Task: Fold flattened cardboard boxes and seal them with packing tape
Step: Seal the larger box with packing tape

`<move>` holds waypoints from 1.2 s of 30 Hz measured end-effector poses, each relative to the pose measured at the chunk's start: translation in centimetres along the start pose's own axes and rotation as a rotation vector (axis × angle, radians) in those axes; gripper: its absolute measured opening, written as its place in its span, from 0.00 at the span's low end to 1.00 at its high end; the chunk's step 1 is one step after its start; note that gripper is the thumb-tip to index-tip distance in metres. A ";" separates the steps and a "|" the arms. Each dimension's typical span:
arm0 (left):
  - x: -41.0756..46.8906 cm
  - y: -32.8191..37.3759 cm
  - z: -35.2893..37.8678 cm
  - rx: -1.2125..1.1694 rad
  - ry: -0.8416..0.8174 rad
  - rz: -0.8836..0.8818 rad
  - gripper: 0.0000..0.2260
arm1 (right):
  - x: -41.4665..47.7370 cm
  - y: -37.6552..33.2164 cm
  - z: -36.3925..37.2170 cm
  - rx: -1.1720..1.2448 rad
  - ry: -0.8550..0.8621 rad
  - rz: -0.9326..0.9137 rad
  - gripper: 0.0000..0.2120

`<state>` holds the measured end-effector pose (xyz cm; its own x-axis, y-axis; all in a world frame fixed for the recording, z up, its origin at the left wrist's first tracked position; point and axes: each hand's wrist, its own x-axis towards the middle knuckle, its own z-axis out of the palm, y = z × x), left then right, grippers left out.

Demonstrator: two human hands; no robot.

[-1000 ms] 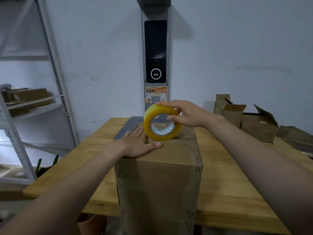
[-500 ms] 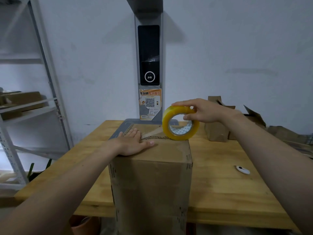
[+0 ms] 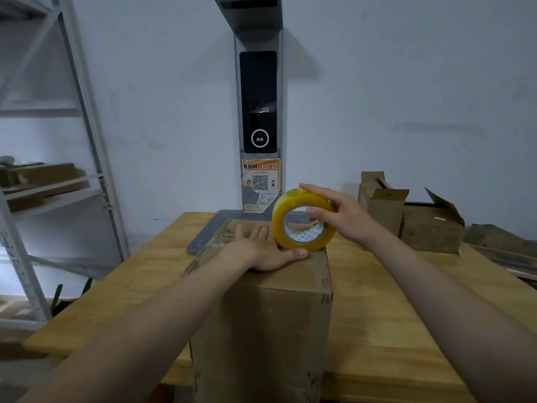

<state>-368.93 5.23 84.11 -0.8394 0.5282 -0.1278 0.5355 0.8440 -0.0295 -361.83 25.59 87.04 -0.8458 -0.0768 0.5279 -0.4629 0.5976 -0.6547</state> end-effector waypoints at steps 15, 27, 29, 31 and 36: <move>0.9 -1.0 0.9 -0.087 -0.018 0.028 0.59 | 1.5 0.0 -1.2 -0.258 -0.140 -0.134 0.24; 0.4 -0.9 0.9 -0.104 0.002 -0.027 0.56 | 1.0 -1.1 -9.0 -0.633 -0.440 -0.024 0.23; 0.5 -0.9 0.9 -0.101 0.003 -0.020 0.56 | 0.0 -0.3 -9.4 -0.639 -0.461 0.014 0.24; 0.3 -0.8 0.9 -0.101 0.006 -0.015 0.56 | -0.9 0.3 -9.3 -0.622 -0.453 0.031 0.24; 0.2 -0.9 0.9 -0.105 0.027 -0.010 0.58 | -1.9 1.0 -8.8 -0.573 -0.450 0.075 0.25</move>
<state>-369.50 4.50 83.17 -0.8478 0.5206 -0.1008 0.5154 0.8538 0.0739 -358.33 33.40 90.15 -0.9538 -0.2665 0.1384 -0.2927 0.9283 -0.2295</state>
